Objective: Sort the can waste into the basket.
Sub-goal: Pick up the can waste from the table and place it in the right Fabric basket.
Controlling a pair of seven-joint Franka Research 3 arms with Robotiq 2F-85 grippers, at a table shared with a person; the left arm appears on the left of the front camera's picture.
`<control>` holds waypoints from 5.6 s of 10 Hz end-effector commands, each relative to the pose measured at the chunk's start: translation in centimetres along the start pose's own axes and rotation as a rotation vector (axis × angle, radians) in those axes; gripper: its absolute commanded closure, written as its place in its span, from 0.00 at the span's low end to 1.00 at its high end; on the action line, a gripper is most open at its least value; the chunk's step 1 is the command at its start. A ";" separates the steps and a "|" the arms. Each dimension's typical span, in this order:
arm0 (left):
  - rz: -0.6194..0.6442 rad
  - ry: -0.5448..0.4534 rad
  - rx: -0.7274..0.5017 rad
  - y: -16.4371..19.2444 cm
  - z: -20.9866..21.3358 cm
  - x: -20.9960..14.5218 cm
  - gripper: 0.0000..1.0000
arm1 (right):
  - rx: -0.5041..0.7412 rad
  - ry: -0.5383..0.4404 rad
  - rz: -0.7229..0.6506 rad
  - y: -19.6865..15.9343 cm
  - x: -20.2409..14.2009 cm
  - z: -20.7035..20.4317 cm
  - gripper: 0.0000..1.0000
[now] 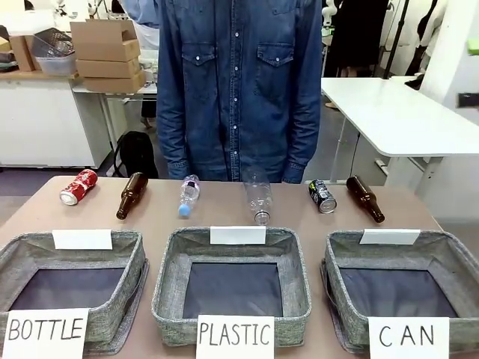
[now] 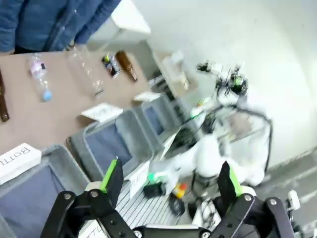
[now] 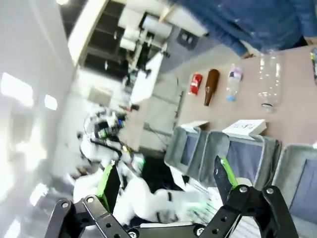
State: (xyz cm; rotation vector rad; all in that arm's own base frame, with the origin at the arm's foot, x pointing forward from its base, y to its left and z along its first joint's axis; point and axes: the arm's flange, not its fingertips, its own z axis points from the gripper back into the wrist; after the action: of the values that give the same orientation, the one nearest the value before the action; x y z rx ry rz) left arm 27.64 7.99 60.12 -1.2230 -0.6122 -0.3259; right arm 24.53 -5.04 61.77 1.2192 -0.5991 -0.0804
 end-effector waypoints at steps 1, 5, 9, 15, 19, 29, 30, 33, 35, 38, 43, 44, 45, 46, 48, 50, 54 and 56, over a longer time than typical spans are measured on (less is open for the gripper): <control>0.075 -0.151 -0.008 1.8 -0.3 -0.1 0.00 | -0.048 -0.102 -0.182 -2.3 -1.1 0.9 0.00; 0.062 -0.090 -0.014 1.2 1.2 0.1 0.00 | 0.000 0.000 0.000 0.0 0.0 0.0 0.00; 0.062 -0.090 -0.014 1.2 1.2 0.1 0.00 | 0.000 0.000 0.000 0.0 0.0 0.0 0.00; 0.182 0.134 0.420 4.7 0.5 3.5 0.00 | 0.000 0.000 0.000 0.0 0.0 0.0 0.00; 0.261 0.054 0.680 7.7 -0.1 5.6 0.00 | 0.000 0.000 0.000 0.0 0.0 0.0 0.00; 0.035 0.506 1.007 26.2 -4.1 16.2 0.00 | 0.000 0.000 0.000 0.0 0.0 0.0 0.00; 0.027 0.545 1.020 29.2 -5.1 16.4 0.00 | 0.000 0.000 0.000 0.0 0.0 0.0 0.00; 0.148 0.527 0.895 36.2 -8.1 16.7 0.00 | 0.000 0.000 0.000 0.0 0.0 0.0 0.00; 0.053 0.544 1.007 33.7 -6.9 15.6 0.00 | 0.000 0.000 0.000 0.0 0.0 0.0 0.00; 0.000 0.507 0.886 36.5 -9.6 15.1 0.00 | 0.000 0.000 0.000 0.0 0.0 0.0 0.00; 0.037 0.482 0.995 39.8 -14.5 13.7 0.00 | 0.000 0.000 0.000 0.0 0.0 0.0 0.00; 0.045 0.485 1.025 40.4 -15.0 13.6 0.00 | 0.000 0.000 0.000 0.0 0.0 0.0 0.00; 0.044 0.489 1.042 40.8 -15.4 13.4 0.00 | 0.000 0.000 0.000 0.0 0.0 0.0 0.00; 0.049 0.495 1.046 41.2 -15.7 13.4 0.00 | 0.000 0.000 0.000 0.0 0.0 0.0 0.00; 0.053 0.505 1.045 41.6 -15.9 13.3 0.00 | 0.000 0.000 0.000 0.0 0.0 0.0 0.00; 0.062 0.498 1.062 41.7 -15.6 13.4 0.00 | 0.000 0.000 0.000 0.0 0.0 0.0 0.00; 0.037 0.517 1.086 41.7 -15.3 13.4 0.62 | 0.000 0.000 0.000 0.0 0.0 0.0 0.00; 0.037 0.516 1.086 41.6 -15.3 13.3 1.00 | 0.000 0.000 0.000 0.0 0.0 0.0 0.00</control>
State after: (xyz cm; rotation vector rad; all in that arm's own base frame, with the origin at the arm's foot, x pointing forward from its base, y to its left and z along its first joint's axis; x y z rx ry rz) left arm 65.08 8.37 32.60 -0.1060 -0.2266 -0.2246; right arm 24.07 -5.23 61.72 1.2119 -0.5806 -0.1021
